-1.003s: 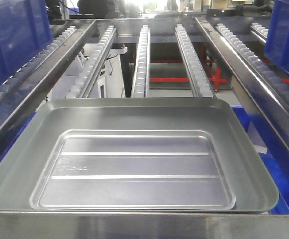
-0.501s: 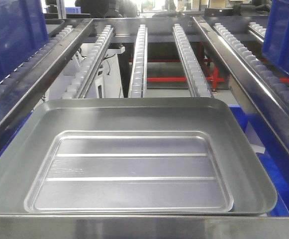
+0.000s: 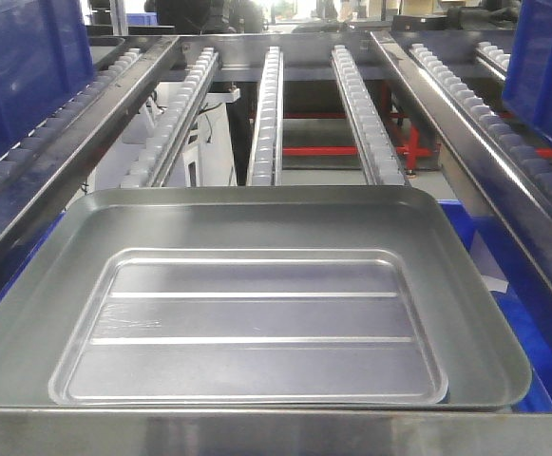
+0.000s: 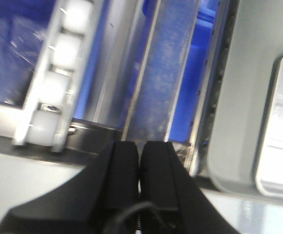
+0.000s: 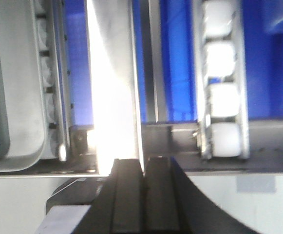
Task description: Grab silver tray and place in blue box
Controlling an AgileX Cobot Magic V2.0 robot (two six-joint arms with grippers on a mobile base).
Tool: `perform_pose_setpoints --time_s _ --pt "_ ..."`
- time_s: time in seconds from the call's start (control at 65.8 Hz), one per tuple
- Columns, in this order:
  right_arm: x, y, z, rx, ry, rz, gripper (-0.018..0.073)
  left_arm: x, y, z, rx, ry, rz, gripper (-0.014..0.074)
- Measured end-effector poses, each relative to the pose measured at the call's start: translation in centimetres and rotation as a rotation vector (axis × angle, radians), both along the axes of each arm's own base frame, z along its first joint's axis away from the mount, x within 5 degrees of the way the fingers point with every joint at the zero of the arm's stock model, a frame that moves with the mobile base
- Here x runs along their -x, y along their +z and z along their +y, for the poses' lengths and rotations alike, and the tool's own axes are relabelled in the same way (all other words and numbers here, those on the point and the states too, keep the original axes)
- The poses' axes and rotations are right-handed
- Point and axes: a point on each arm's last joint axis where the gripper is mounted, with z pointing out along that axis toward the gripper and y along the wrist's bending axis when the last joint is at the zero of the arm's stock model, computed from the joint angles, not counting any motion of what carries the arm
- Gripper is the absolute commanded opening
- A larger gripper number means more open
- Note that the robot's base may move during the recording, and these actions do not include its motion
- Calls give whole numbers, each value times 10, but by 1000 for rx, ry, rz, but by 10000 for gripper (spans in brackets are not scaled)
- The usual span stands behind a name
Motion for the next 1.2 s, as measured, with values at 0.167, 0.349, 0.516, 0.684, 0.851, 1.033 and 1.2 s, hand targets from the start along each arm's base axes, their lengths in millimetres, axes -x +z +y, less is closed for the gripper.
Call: perform_pose_setpoints --time_s 0.167,0.349,0.516,0.684,0.851,1.033,1.2 --pt "-6 -5 4 -19 9 30 57 -22 -6 -8 62 11 51 -6" --pt "-7 -7 25 -43 68 23 75 -32 -3 -47 70 -145 77 -6" --pt "-16 -7 42 20 34 47 76 -35 -8 -78 -32 -130 125 -6" --pt "-37 1 74 99 54 49 76 -43 -12 -109 -99 -161 132 -6" --pt "-59 0 113 95 113 74 76 -53 -18 -134 -108 -199 155 -6" --pt "-81 -9 135 84 114 120 76 -66 -24 -147 -121 -207 175 -6" --pt "-87 -26 143 88 106 176 76 -68 -29 -148 -131 -206 193 -6"
